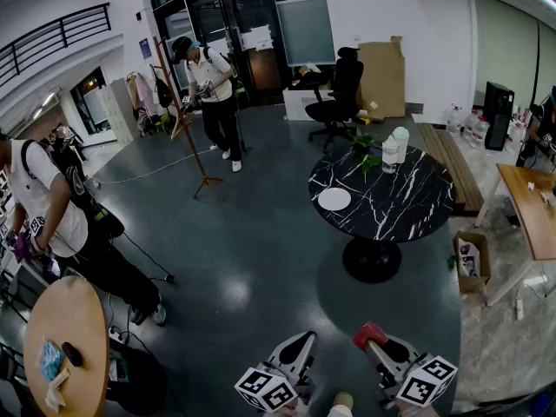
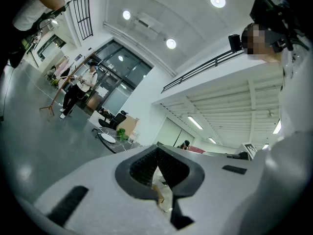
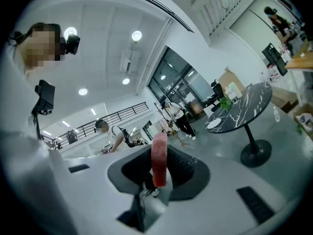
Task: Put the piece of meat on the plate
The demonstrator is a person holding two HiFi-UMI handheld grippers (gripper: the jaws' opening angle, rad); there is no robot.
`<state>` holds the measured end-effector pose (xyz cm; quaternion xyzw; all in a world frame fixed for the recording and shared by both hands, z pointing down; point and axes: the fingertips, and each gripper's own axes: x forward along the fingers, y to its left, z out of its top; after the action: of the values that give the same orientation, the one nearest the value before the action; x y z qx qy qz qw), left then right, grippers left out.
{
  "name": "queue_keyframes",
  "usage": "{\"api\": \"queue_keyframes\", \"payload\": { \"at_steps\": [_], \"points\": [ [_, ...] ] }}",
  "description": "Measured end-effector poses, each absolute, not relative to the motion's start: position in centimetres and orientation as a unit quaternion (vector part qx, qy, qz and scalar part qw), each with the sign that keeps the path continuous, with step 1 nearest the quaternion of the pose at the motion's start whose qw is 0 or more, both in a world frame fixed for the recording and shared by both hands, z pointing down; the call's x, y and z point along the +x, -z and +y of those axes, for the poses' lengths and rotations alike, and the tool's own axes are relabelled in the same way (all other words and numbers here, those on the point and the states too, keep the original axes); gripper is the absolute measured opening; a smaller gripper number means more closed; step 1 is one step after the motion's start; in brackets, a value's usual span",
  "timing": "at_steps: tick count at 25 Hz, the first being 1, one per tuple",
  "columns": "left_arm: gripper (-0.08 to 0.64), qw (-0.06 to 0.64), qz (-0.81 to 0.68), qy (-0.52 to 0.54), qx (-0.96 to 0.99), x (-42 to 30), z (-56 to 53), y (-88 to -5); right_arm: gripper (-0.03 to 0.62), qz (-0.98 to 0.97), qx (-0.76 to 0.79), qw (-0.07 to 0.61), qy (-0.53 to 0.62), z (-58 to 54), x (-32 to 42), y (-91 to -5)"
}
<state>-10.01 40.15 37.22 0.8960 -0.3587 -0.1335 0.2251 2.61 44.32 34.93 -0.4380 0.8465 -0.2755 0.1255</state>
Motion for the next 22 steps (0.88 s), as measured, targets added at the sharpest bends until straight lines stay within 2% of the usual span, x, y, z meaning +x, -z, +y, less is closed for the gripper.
{"api": "queue_keyframes", "payload": {
  "at_steps": [22],
  "points": [
    [0.009,0.236,-0.354,0.124,0.897,-4.9,24.9,-40.5,0.089,0.848,-0.432,0.123,0.280,29.5,6.4,-36.8]
  ]
}}
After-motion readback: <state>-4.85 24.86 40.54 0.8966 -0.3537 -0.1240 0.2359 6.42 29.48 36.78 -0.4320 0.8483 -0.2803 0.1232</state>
